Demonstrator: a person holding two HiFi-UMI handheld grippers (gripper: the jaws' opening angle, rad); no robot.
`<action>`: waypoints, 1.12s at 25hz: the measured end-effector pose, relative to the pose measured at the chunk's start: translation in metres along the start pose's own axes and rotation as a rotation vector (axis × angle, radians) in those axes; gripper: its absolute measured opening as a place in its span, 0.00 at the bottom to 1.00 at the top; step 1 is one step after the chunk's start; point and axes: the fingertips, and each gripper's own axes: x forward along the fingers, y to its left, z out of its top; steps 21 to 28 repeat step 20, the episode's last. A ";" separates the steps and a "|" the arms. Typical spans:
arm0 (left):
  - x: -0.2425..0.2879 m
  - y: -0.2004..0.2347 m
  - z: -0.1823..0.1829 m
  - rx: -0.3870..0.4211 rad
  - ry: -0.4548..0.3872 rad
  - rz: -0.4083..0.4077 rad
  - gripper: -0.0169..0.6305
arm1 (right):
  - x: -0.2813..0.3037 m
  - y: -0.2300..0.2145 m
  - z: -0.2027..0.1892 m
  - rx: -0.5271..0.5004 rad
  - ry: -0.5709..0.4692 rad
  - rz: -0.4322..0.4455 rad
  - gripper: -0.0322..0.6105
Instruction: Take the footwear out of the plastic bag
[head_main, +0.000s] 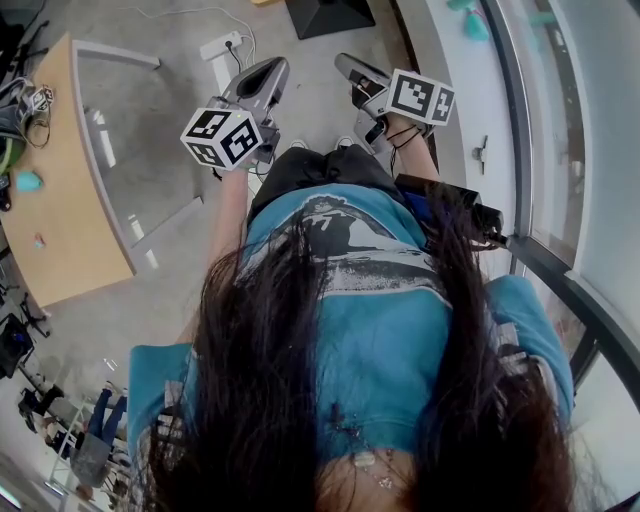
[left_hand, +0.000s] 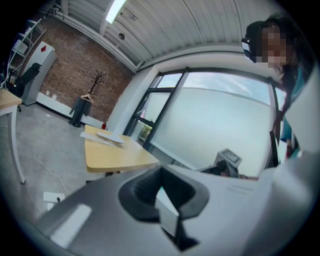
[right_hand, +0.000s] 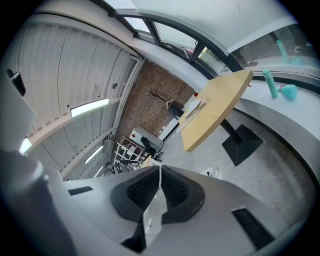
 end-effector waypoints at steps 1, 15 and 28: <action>0.000 0.002 0.000 -0.001 0.000 0.001 0.02 | 0.002 0.000 0.000 0.001 0.002 0.000 0.09; 0.002 0.013 0.000 -0.017 0.007 0.012 0.02 | 0.014 -0.006 0.000 0.013 0.022 -0.006 0.09; 0.006 0.019 0.000 -0.018 0.008 0.017 0.02 | 0.017 -0.010 0.006 0.013 0.018 -0.006 0.09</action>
